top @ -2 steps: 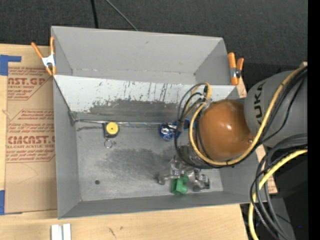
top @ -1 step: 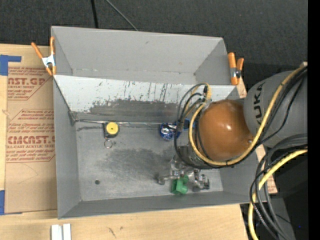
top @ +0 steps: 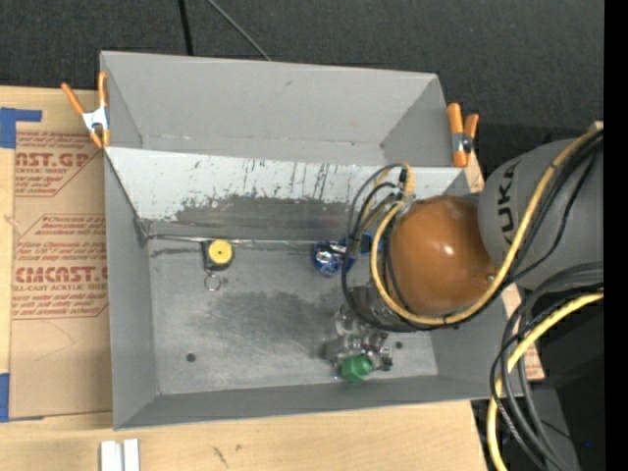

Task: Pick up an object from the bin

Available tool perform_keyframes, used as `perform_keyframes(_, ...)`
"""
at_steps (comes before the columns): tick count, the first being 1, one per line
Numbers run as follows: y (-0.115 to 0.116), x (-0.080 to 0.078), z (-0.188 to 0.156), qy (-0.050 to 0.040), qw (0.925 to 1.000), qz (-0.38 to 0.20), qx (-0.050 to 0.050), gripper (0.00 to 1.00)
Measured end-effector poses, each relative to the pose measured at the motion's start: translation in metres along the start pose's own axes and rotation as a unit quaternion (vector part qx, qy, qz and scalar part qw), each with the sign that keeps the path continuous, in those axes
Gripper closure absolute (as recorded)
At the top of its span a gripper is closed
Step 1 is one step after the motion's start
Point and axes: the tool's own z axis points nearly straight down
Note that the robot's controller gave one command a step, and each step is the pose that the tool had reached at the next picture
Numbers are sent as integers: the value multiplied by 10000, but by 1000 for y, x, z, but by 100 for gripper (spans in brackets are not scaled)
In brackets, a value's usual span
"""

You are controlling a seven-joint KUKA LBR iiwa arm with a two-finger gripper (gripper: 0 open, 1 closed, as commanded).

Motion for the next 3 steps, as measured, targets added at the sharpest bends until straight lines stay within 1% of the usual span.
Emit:
perform_keyframes(1, 0, -2, -45, -5, 10000, 6, 50, 100)
perform_keyframes(2, -1, -3, -125, -10, 10000, 17, 72, 100)
perform_keyframes(3, -1, -5, -132, -4, 10000, 23, 39, 100)
